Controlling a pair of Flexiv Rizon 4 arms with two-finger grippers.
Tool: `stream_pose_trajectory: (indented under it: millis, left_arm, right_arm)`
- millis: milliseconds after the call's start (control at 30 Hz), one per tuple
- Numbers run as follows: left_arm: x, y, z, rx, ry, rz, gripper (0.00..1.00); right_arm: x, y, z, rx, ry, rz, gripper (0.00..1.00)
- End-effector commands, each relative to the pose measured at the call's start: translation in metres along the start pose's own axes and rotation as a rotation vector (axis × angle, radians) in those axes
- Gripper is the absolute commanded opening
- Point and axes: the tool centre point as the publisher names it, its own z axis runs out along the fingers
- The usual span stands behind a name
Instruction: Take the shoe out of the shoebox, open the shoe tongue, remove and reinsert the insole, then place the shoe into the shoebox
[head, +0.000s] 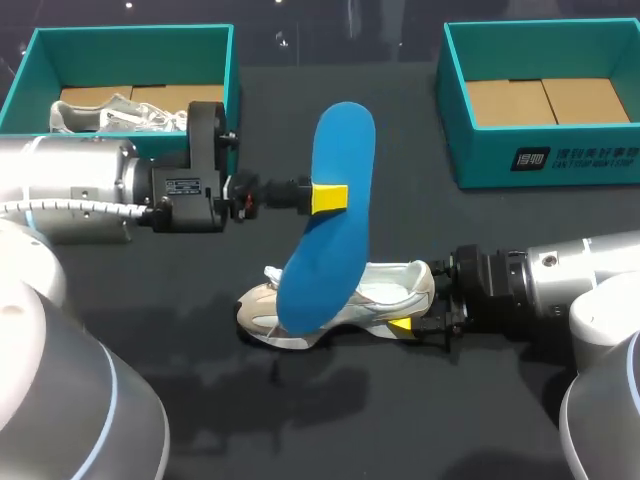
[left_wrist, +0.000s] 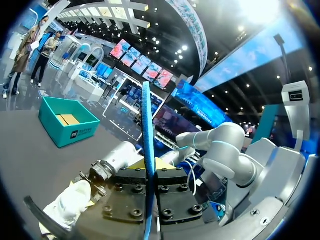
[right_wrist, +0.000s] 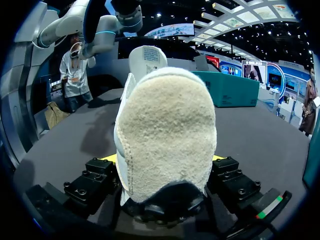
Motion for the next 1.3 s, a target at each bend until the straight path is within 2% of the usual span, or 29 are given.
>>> stream_pose_trajectory:
  millis: [33, 567, 600, 633, 667, 700, 733, 1100, 1300]
  left_arm:
    - [0.006, 0.006, -0.007, 0.008, -0.006, -0.001, 0.0]
    - [0.006, 0.006, -0.007, 0.008, -0.006, -0.001, 0.0]
    - [0.006, 0.006, -0.007, 0.008, -0.006, -0.001, 0.0]
    - [0.006, 0.006, -0.007, 0.008, -0.006, -0.001, 0.0]
    - [0.006, 0.006, -0.007, 0.008, -0.006, -0.001, 0.0]
    - [0.006, 0.006, -0.007, 0.008, -0.006, -0.001, 0.0]
    - [0.006, 0.006, -0.007, 0.008, -0.006, -0.001, 0.0]
    - [0.006, 0.006, -0.007, 0.008, -0.006, -0.001, 0.0]
    - [0.006, 0.006, -0.007, 0.008, -0.006, -0.001, 0.0]
  right_arm:
    - [0.0, -0.001, 0.0, 0.003, -0.001, 0.0, 0.0]
    - [-0.001, 0.001, -0.002, 0.009, -0.001, -0.003, 0.0]
    - [-0.001, 0.001, -0.003, 0.013, -0.003, -0.003, 0.14]
    - [-0.001, 0.001, -0.004, 0.016, -0.005, -0.003, 0.34]
    - [-0.002, 0.002, -0.005, 0.017, -0.005, -0.003, 0.49]
    - [-0.002, 0.002, -0.005, 0.022, -0.005, -0.002, 0.89]
    - [-0.002, 0.002, -0.006, 0.028, -0.005, 0.0, 1.0]
    - [0.003, 0.007, -0.021, 0.118, -0.001, 0.012, 1.0]
    - [0.008, 0.009, -0.032, 0.197, -0.005, 0.036, 1.0]
